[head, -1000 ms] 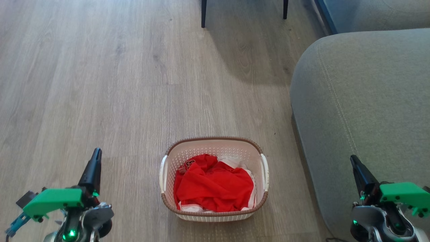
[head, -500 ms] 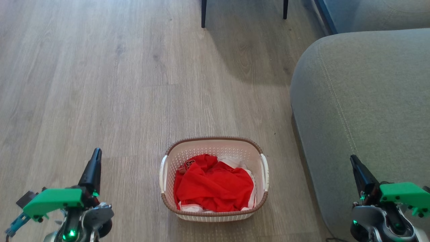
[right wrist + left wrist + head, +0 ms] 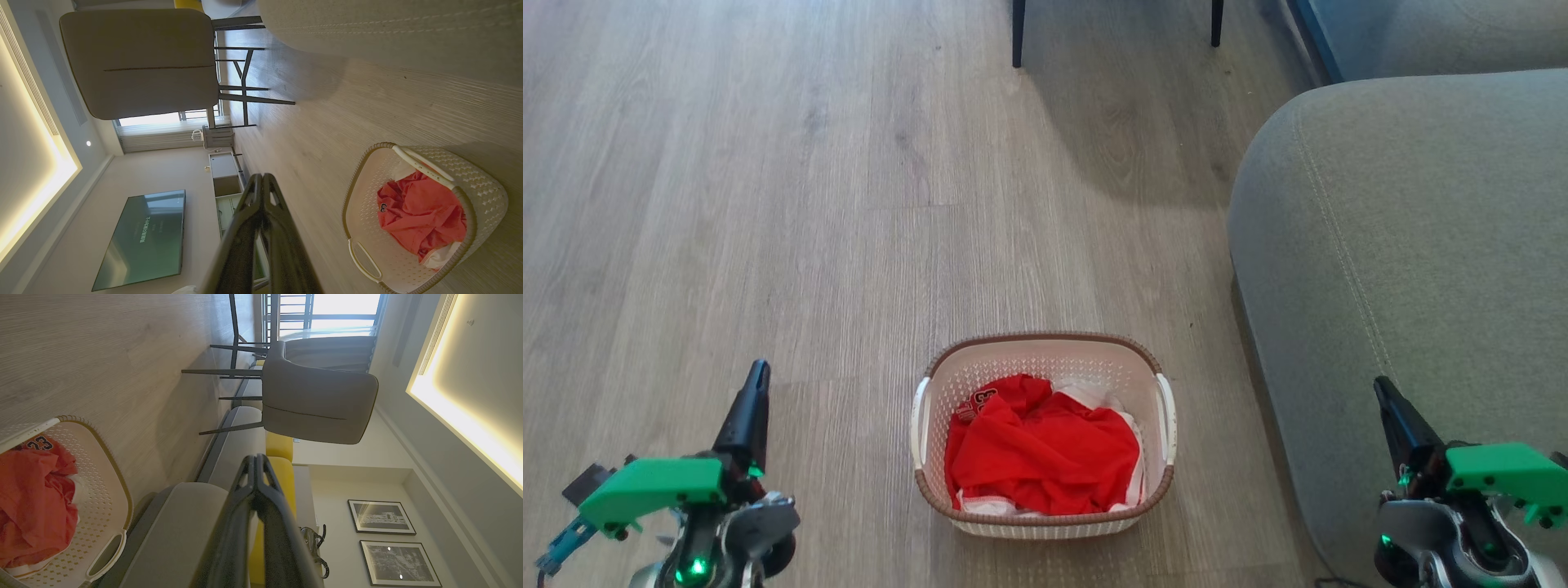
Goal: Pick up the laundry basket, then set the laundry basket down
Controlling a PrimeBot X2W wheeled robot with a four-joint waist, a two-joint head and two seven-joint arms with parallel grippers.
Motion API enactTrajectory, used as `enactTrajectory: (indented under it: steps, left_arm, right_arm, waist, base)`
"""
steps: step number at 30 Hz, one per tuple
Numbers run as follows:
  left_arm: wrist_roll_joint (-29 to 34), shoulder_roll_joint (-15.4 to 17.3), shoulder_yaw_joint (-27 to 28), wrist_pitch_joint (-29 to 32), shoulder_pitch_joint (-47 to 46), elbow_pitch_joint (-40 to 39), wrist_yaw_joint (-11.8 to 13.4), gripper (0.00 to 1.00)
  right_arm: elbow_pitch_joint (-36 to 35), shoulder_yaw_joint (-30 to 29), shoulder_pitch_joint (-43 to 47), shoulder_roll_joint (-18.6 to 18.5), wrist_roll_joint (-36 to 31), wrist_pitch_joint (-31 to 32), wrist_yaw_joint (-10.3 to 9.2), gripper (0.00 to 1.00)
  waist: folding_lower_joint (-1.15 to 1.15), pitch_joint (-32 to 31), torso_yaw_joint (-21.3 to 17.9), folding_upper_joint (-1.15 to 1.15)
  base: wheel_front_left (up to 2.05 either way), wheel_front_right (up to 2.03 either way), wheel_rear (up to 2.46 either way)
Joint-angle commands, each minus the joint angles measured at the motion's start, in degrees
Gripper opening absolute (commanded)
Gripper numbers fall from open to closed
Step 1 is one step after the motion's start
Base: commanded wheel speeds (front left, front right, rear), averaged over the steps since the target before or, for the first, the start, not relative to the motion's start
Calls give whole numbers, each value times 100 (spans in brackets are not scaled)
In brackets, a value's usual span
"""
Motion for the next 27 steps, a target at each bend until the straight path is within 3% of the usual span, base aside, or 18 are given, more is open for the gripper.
enactTrajectory:
  steps: [1,12,13,27]
  left_arm:
    - [23,27,206,41,-273,-174,-39,0]
    - [23,27,206,41,-273,-174,-39,0]
    - [1,0,0,-1,-1,-1,0,100]
    - [108,-1,-149,-186,164,131,12,100]
  right_arm:
    - [-180,101,-286,-40,-56,41,8,0]
    - [-180,101,-286,-40,-56,41,8,0]
    - [-1,1,-1,0,0,-1,0,100]
    - [226,208,107,40,-92,-181,1,100]
  waist:
    - [0,0,0,0]
    - [0,0,0,0]
    - [0,0,0,0]
    - [0,-11,5,0]
  base:
    - [0,0,0]
    - [0,0,0]
    - [0,0,0]
    - [0,0,0]
